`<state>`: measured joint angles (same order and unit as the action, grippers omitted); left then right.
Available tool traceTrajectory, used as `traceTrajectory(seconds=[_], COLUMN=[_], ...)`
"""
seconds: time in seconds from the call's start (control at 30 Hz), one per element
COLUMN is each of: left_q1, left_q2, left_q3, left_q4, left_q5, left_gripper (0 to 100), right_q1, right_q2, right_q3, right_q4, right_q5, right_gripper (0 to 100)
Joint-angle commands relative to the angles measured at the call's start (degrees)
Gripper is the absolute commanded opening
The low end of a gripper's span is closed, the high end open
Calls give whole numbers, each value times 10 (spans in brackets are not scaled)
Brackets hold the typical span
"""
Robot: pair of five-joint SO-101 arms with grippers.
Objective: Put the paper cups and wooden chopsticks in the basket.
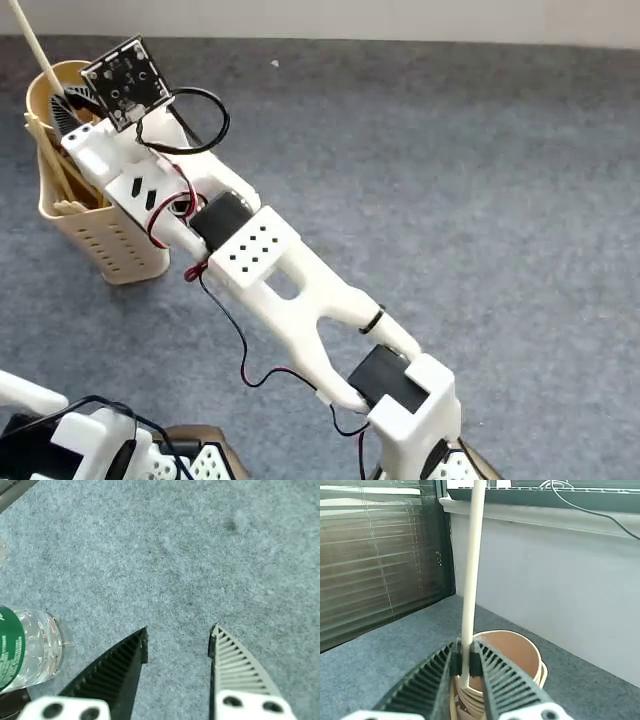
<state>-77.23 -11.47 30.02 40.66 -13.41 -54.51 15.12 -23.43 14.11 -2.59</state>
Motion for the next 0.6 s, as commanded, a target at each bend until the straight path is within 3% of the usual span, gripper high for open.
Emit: traceTrajectory(seconds=[0.0, 0.17, 0.37, 0.57], left_q1=[-2, -2, -2, -2], left_q2=[-4, -4, -4, -4], left_q3=[-2, -2, -2, -2], left_q4=[-9, -9, -9, -9], left_q5=[-6, -7, -7, -8], left_gripper=[207, 207, 207, 207], right_q1=[7, 7, 7, 22], right_q2=[-5, -5, -5, -8], right_q3=[-27, -27, -26, -31], right_q4=[-11, -8, -3, 57], right_q5=[-4, -63, -66, -63], right_gripper=[6, 19, 206, 217])
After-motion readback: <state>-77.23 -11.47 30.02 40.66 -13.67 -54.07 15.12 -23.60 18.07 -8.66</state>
